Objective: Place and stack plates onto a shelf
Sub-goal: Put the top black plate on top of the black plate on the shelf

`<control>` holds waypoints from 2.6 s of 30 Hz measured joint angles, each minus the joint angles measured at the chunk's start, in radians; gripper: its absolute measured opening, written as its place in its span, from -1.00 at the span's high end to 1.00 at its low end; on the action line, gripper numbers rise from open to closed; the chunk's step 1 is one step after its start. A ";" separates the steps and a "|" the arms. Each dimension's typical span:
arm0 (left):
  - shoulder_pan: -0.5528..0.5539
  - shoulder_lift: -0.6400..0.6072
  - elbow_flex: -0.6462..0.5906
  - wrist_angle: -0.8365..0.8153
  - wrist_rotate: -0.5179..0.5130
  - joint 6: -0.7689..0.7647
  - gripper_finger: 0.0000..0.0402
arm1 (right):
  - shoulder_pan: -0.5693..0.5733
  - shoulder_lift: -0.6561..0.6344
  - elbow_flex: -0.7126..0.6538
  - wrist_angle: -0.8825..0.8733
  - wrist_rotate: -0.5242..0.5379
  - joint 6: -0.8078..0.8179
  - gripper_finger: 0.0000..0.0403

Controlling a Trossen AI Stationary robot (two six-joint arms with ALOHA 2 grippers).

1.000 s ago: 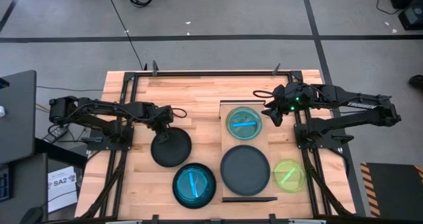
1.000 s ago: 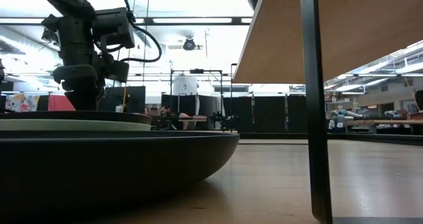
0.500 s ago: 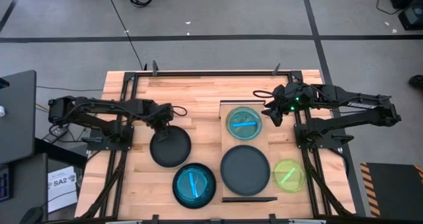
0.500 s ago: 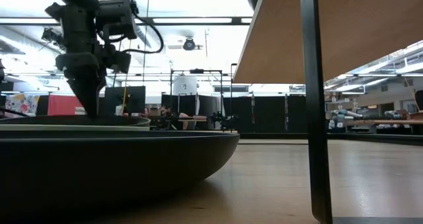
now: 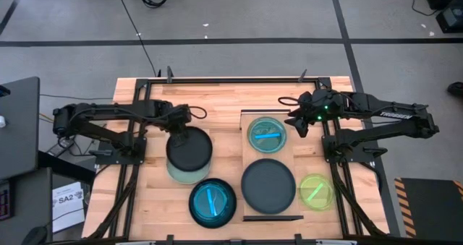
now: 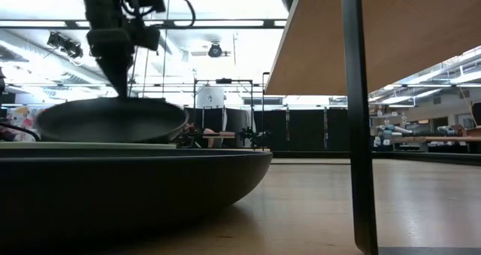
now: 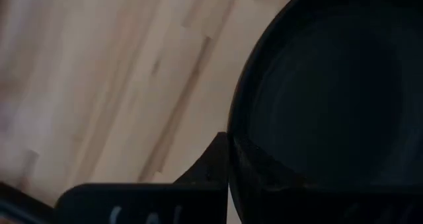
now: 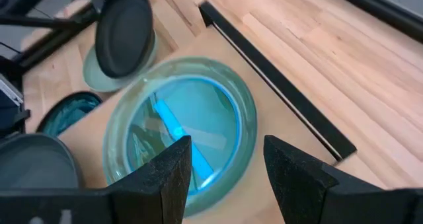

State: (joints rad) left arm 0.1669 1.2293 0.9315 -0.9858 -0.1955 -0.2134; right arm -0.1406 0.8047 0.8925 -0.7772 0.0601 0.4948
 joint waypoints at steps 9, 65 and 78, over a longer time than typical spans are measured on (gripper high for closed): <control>0.000 0.000 0.163 -0.093 -0.056 0.000 0.95 | 0.000 0.000 0.000 0.122 0.000 0.000 0.03; 0.000 0.000 0.408 -0.006 -0.222 -0.011 0.95 | 0.036 0.623 0.001 1.232 0.122 0.007 0.06; 0.000 0.000 0.408 0.005 -0.223 -0.036 0.95 | 0.063 0.668 0.001 1.231 0.130 0.002 0.06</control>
State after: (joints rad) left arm 0.1673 1.2297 1.3396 -0.9809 -0.4183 -0.2496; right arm -0.0776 1.4723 0.8939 0.4537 0.1905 0.4969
